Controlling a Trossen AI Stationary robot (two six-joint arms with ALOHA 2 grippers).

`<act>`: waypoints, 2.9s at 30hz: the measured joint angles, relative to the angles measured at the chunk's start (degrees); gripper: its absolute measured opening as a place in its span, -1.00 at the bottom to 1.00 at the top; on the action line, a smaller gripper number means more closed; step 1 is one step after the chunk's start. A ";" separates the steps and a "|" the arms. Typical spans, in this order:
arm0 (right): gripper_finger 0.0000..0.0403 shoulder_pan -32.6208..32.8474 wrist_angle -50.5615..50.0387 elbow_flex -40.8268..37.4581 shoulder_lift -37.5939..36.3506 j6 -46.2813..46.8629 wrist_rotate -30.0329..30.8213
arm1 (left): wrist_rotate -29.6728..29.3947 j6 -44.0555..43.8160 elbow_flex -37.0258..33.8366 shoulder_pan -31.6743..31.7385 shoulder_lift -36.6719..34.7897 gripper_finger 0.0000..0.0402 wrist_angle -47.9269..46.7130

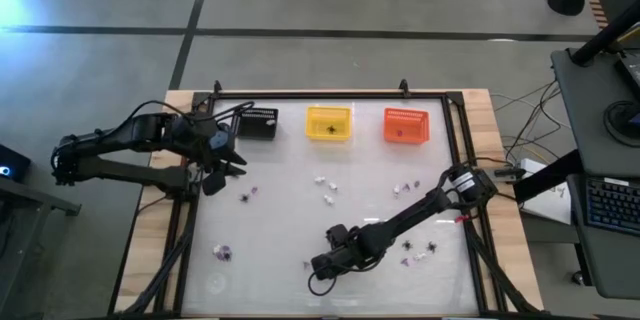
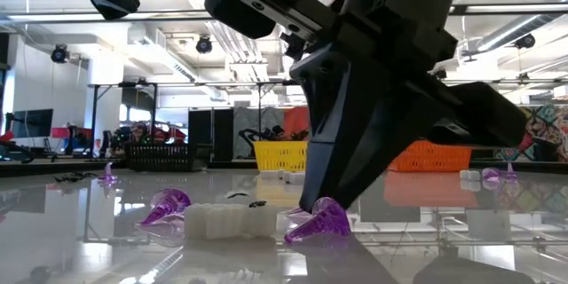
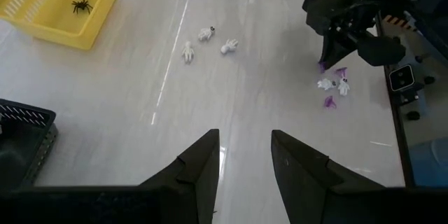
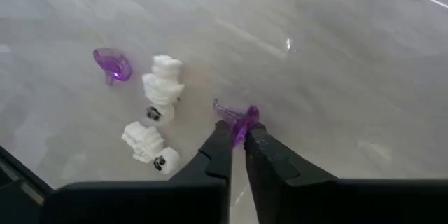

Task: Sort Halloween decoration
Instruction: Put the purple witch hat toy into the orange basket

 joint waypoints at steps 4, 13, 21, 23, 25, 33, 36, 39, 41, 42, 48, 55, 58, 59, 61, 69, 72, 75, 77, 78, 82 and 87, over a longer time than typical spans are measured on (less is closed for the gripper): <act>-0.95 -0.09 0.05 -0.06 -0.27 -1.10 0.37 | 0.00 0.00 0.00 0.00 -0.04 -0.44 -0.06; -0.96 -0.12 -2.84 -0.37 -3.20 -3.37 2.54 | 0.02 0.00 0.00 0.00 -1.37 -0.44 -1.26; -0.96 -0.46 -12.58 -0.33 -8.28 -3.57 6.83 | 0.00 0.00 0.00 0.00 -2.71 -0.44 -1.35; -0.96 -0.46 -15.50 -0.31 -9.79 -3.44 7.74 | 0.00 0.00 0.00 0.00 -2.94 -0.44 -1.38; -0.96 -0.65 -18.34 -0.24 -11.07 -3.41 8.62 | 0.00 0.00 0.00 0.00 -3.27 -0.44 -1.38; -0.96 -3.06 -30.67 -0.22 -15.16 -3.62 10.53 | -0.09 0.35 0.00 0.00 -3.76 -0.44 -1.36; -0.96 -4.51 -35.14 -0.22 -16.30 -4.49 10.53 | -0.14 1.48 0.00 0.00 -3.82 -0.44 -1.36; -0.96 -6.35 -39.08 -0.20 -17.44 -5.90 11.05 | -1.48 1.66 0.00 0.00 -3.82 -0.44 -1.38; -0.96 -7.89 -41.12 -0.21 -18.18 -7.27 11.65 | -3.12 1.70 0.00 0.00 -3.88 -0.44 -1.36; -0.96 -8.68 -41.85 -0.22 -18.41 -7.86 11.89 | -3.63 1.69 0.00 0.00 -3.91 -0.44 -1.37; -0.96 -14.76 -43.51 -1.44 -20.86 -15.42 12.05 | -6.16 1.45 0.00 0.00 -4.27 -0.44 -1.37; -0.96 -23.41 -45.00 -1.90 -22.63 -26.67 12.95 | -11.19 -0.45 0.00 0.00 -5.05 -0.44 -1.36; -0.96 -27.06 -45.17 -1.90 -23.43 -31.71 12.95 | -12.17 -1.38 0.00 0.00 -5.31 -0.44 -1.36; -0.96 -28.27 -45.24 -1.90 -23.75 -33.41 12.94 | -12.17 -1.54 0.00 0.00 -5.37 -0.44 -1.38; -0.96 -30.93 -45.22 -1.94 -24.37 -36.73 12.94 | -13.13 -2.26 0.00 0.00 -5.50 -0.44 -1.37; -0.96 -42.04 -45.13 -2.98 -25.05 -48.99 13.39 | -21.09 -4.54 0.00 0.02 -5.64 -0.44 -1.39; -0.96 -45.91 -44.95 -4.47 -25.00 -52.57 13.37 | -22.85 -4.75 0.00 0.07 -5.64 -0.44 -1.40; -0.96 -49.66 -44.83 -6.15 -25.00 -55.79 13.37 | -23.37 -5.00 0.00 0.09 -5.64 -0.44 -1.40; -0.96 -52.04 -43.87 -7.15 -25.00 -58.44 13.35 | -23.82 -5.41 0.00 0.09 -5.64 -0.44 -1.40; -0.96 -53.08 -43.00 -7.71 -25.00 -59.78 13.23 | -24.25 -5.86 0.00 0.09 -5.64 -0.44 -1.40; -0.96 -57.38 -39.64 -9.82 -25.00 -64.79 10.95 | -27.17 -7.67 0.00 0.09 -5.64 -0.44 -1.43; -0.96 -61.71 -36.33 -12.54 -25.00 -69.12 7.10 | -29.73 -10.13 0.00 0.09 -5.64 -0.44 -2.37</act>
